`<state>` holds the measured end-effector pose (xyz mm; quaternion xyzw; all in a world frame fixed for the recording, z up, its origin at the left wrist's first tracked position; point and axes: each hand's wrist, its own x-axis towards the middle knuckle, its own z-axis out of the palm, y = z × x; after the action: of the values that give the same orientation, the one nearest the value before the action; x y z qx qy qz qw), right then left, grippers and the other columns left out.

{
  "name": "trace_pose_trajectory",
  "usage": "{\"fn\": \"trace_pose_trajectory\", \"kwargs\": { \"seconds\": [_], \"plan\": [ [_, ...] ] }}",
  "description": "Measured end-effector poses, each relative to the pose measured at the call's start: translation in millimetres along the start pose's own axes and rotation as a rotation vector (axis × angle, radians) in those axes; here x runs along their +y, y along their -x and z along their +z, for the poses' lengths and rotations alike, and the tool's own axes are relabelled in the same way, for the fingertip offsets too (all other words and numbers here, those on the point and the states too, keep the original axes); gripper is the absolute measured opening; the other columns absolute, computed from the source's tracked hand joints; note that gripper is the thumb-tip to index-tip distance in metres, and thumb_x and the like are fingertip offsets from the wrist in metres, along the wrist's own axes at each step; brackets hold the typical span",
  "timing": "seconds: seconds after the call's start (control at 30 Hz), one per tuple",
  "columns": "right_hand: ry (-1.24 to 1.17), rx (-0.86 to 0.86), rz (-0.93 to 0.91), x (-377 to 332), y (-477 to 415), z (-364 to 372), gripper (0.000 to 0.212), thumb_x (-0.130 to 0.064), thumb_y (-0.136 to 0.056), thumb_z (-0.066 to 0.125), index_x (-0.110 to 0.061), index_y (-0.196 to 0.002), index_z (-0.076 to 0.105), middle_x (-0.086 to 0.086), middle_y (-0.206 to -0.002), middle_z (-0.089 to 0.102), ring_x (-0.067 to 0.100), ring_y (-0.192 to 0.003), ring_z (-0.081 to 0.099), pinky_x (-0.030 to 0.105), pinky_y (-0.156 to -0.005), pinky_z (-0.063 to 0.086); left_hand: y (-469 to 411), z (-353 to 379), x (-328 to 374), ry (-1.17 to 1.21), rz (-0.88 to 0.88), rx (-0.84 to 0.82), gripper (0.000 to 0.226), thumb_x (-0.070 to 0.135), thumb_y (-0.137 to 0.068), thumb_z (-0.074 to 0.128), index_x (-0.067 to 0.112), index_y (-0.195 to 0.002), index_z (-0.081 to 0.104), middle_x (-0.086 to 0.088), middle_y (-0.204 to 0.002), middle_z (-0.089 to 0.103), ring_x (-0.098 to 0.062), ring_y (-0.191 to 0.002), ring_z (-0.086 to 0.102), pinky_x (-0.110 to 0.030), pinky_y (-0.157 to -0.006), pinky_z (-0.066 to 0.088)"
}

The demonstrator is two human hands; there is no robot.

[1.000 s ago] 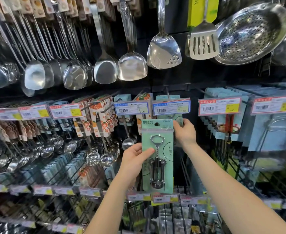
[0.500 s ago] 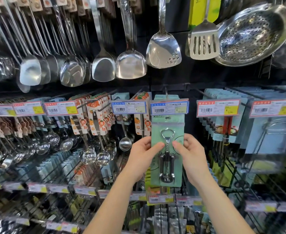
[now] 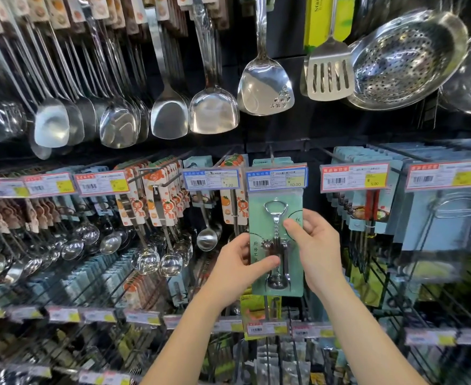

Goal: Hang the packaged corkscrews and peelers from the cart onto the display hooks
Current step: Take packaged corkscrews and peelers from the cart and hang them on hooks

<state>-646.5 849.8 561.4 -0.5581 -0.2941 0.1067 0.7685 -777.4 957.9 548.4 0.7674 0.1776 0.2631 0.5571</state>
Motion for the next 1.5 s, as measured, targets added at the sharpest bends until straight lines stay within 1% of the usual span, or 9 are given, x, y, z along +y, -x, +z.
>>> {"fn": "trace_pose_trajectory", "kwargs": {
  "seconds": [0.1,0.23,0.33,0.43,0.57,0.67,0.83,1.17,1.5],
  "plan": [
    [0.031,0.046,0.014,-0.6,-6.6,1.7,0.019,-0.005,-0.099,0.067,-0.014,-0.115,0.071,0.004,-0.092,0.083,0.012,-0.086,0.077,0.025,-0.077,0.058,-0.9,3.0,4.4,-0.024,0.003,0.012,0.039,0.026,-0.090,0.085,0.034,-0.123,0.067,0.013,-0.114,0.081,-0.007,-0.106,0.077,-0.035,-0.098,0.061],
    [0.136,0.079,0.027,5.1,-24.8,4.7,0.015,-0.013,-0.096,0.073,-0.024,-0.107,0.072,0.006,-0.089,0.082,0.024,-0.085,0.077,0.042,-0.083,0.060,-13.4,7.8,-0.4,-0.027,-0.033,0.053,0.044,0.032,-0.087,0.086,0.032,-0.125,0.064,0.008,-0.112,0.082,-0.011,-0.103,0.078,-0.040,-0.099,0.062],
    [0.224,0.130,0.064,14.7,-47.8,8.7,0.011,-0.023,-0.094,0.075,-0.032,-0.096,0.069,-0.003,-0.090,0.078,0.018,-0.089,0.074,0.040,-0.086,0.059,-26.3,9.9,-4.3,-0.078,-0.129,0.045,0.094,0.051,-0.073,0.089,0.023,-0.150,0.044,0.000,-0.139,0.069,-0.014,-0.122,0.070,-0.045,-0.110,0.055],
    [0.261,0.163,0.150,20.5,-72.3,12.9,0.015,-0.032,-0.093,0.075,-0.027,-0.082,0.066,-0.004,-0.083,0.068,0.018,-0.081,0.061,0.033,-0.070,0.047,-29.8,19.4,-4.4,-0.267,-0.204,-0.065,0.129,0.057,-0.070,0.087,0.028,-0.167,0.007,-0.003,-0.165,0.035,-0.022,-0.153,0.039,-0.049,-0.126,0.036],
    [0.360,0.111,0.197,30.3,-102.1,11.4,0.033,-0.040,-0.093,0.073,-0.007,-0.090,0.073,0.003,-0.088,0.073,0.027,-0.089,0.066,0.040,-0.081,0.053,-26.9,28.2,-5.7,-0.430,-0.126,-0.043,0.112,0.047,-0.085,0.080,0.023,-0.168,0.009,-0.005,-0.171,0.021,-0.024,-0.160,0.020,-0.043,-0.130,0.024],
    [0.504,0.046,0.247,33.5,-109.7,8.0,0.041,-0.052,-0.094,0.068,-0.011,-0.097,0.066,0.002,-0.099,0.069,0.026,-0.102,0.065,0.041,-0.093,0.052,-28.4,28.4,-6.7,-0.522,-0.098,-0.053,0.096,0.046,-0.089,0.077,0.025,-0.165,0.022,-0.005,-0.168,0.028,-0.026,-0.157,0.026,-0.042,-0.126,0.029],
    [0.704,-0.016,0.293,47.8,-92.6,-6.2,0.061,-0.057,-0.097,0.064,-0.007,-0.132,0.059,0.010,-0.124,0.067,0.028,-0.115,0.061,0.029,-0.089,0.040,-29.8,30.2,-10.7,-0.690,-0.038,-0.080,0.078,0.045,-0.096,0.068,0.025,-0.161,0.032,-0.007,-0.163,0.038,-0.029,-0.151,0.036,-0.043,-0.124,0.033],
    [0.934,0.009,0.218,28.7,-23.8,-112.9,0.042,-0.024,-0.105,0.060,-0.009,-0.144,0.061,0.009,-0.139,0.070,0.024,-0.128,0.066,0.029,-0.110,0.045,-36.4,98.6,0.2,-0.879,0.184,-0.204,0.060,0.039,-0.103,0.057,0.017,-0.157,0.042,-0.010,-0.154,0.051,-0.032,-0.140,0.050,-0.044,-0.115,0.040],
    [1.085,0.265,0.277,-43.1,51.6,-316.3,0.039,-0.022,-0.102,0.059,-0.012,-0.139,0.067,0.011,-0.131,0.074,0.031,-0.121,0.070,0.038,-0.103,0.053,-6.6,285.6,74.3,-0.880,0.440,-0.442,0.056,0.038,-0.104,0.055,0.019,-0.155,0.045,-0.008,-0.153,0.052,-0.033,-0.139,0.051,-0.046,-0.112,0.043]
  ]
}}
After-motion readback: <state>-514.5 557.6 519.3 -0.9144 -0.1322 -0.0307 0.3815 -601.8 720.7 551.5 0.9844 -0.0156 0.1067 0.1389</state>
